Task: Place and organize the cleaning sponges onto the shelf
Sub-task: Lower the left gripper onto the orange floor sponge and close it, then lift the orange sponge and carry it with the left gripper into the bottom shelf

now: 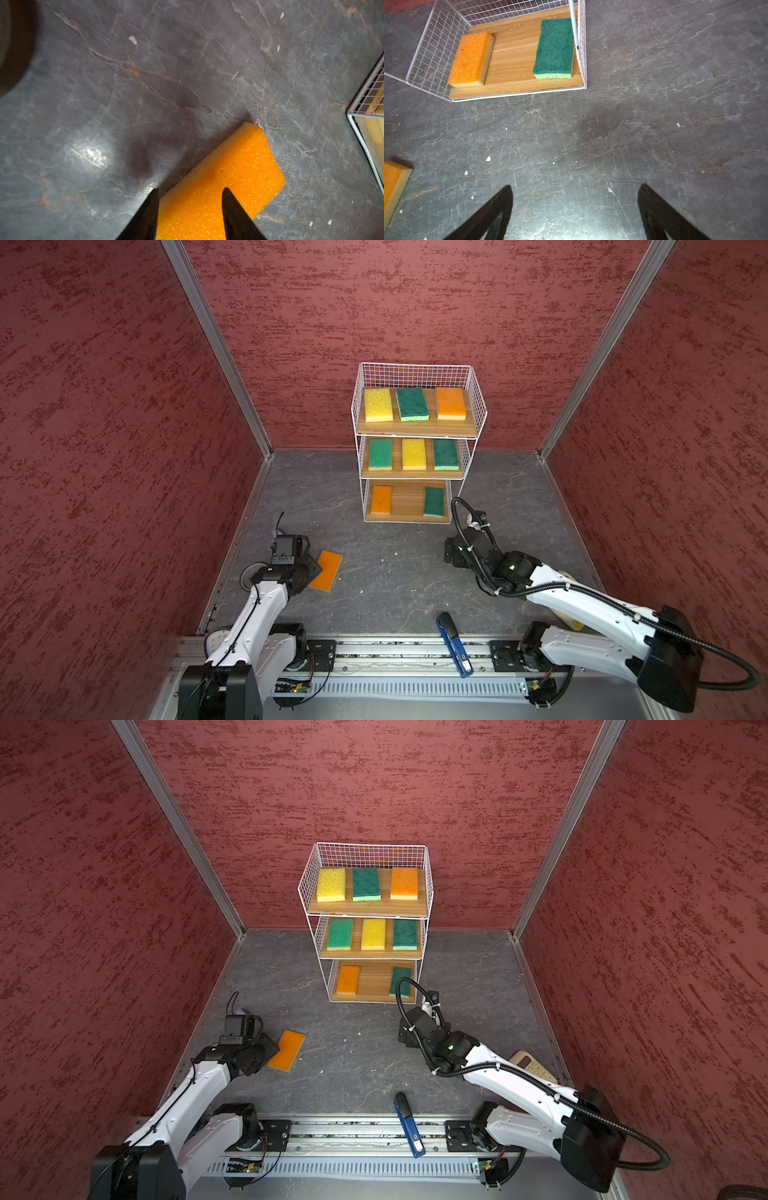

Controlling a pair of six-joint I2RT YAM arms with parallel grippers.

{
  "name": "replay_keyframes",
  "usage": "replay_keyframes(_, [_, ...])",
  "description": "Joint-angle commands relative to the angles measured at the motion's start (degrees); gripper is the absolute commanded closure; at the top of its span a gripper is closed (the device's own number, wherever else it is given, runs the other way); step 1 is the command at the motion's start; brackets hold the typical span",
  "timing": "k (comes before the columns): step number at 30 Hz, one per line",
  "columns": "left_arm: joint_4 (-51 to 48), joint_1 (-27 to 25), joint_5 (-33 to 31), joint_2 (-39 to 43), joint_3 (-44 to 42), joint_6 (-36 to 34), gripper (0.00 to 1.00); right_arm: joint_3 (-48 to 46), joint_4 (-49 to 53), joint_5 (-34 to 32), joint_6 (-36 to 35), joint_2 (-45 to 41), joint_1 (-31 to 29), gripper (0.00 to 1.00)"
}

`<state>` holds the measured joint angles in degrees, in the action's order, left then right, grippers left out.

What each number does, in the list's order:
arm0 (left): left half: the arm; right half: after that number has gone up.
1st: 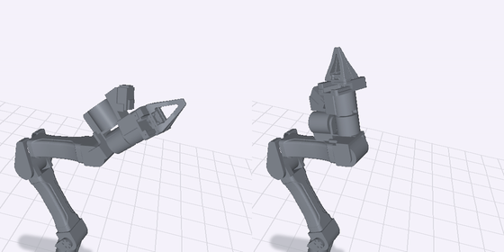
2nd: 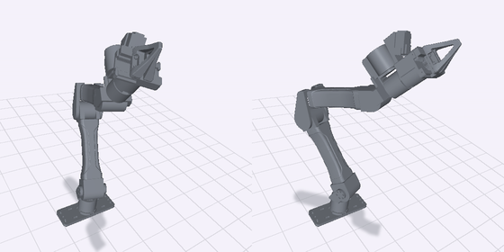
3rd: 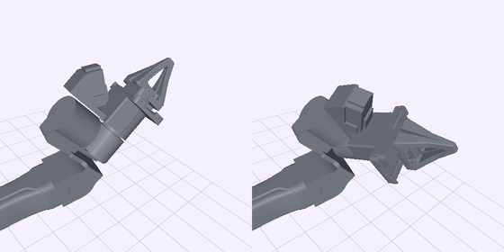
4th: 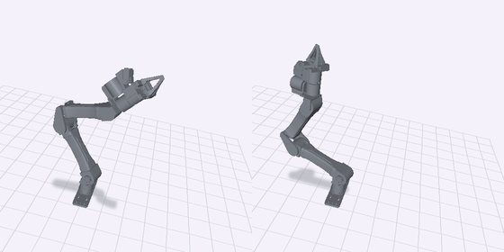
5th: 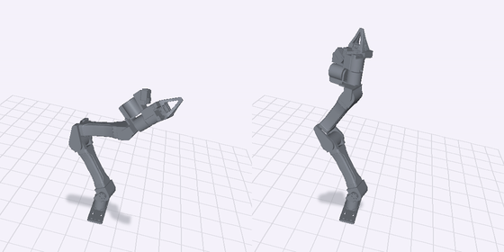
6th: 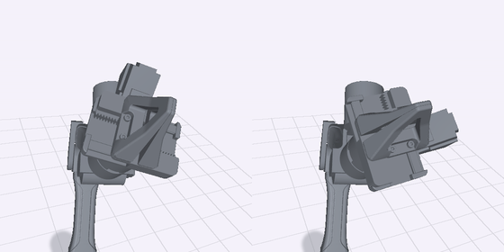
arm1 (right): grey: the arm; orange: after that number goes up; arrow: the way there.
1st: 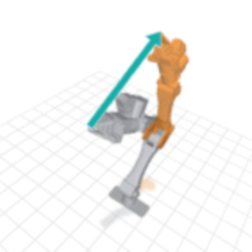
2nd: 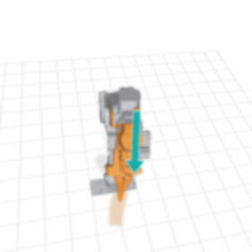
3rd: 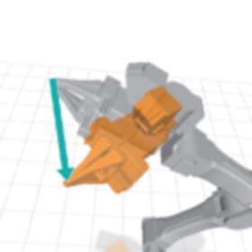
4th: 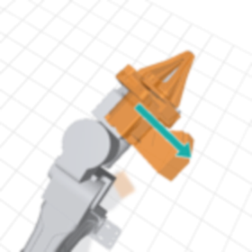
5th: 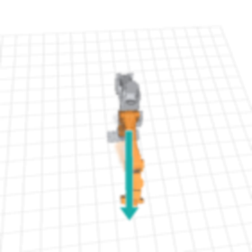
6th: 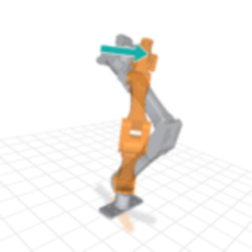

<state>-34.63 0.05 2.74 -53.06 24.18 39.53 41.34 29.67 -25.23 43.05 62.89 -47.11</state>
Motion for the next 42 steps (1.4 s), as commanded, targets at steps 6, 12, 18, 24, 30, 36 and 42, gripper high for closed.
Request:
replay_keyframes(6, [-0.1,-11.0,-0.3,0.1,2.2,4.5,0.47,-2.4,1.2,-0.5,1.1,-4.5,0.3,0.05])
replay_keyframes(12, [2.1,-18.6,0.1,-3.9,4.6,6.9,0.41,-4.4,1.7,-0.8,1.2,-7.4,0.3,0.05])
replay_keyframes(18, [-6.5,-27.9,-11.1,-7.4,9.9,12.7,0.18,-6.1,2.4,-1.5,0.8,-10.4,0.3,0.05])
replay_keyframes(24, [-14.1,-35.3,-17.3,-8.4,14.8,15.5,0.14,-6.4,2.8,-2.4,-0.6,-13.0,0.4,0.05])
replay_keyframes(30, [-17.1,-36.4,-19.1,-9.3,14.2,15.6,0.09,-8.2,1.8,-2.7,-1.4,-14.5,0.4,0.03])
replay_keyframes(36, [-13.0,-36.9,-19.4,-11.0,11.4,13.1,0.05,-8.7,1.0,-2.2,-2.3,-14.8,0.7,0.01])
replay_keyframes(42, [-9.6,-37.4,-20.2,-14.7,11.0,11.7,0.01,-8.1,1.2,-2.4,-3.7,-14.8,1.6,0.01])
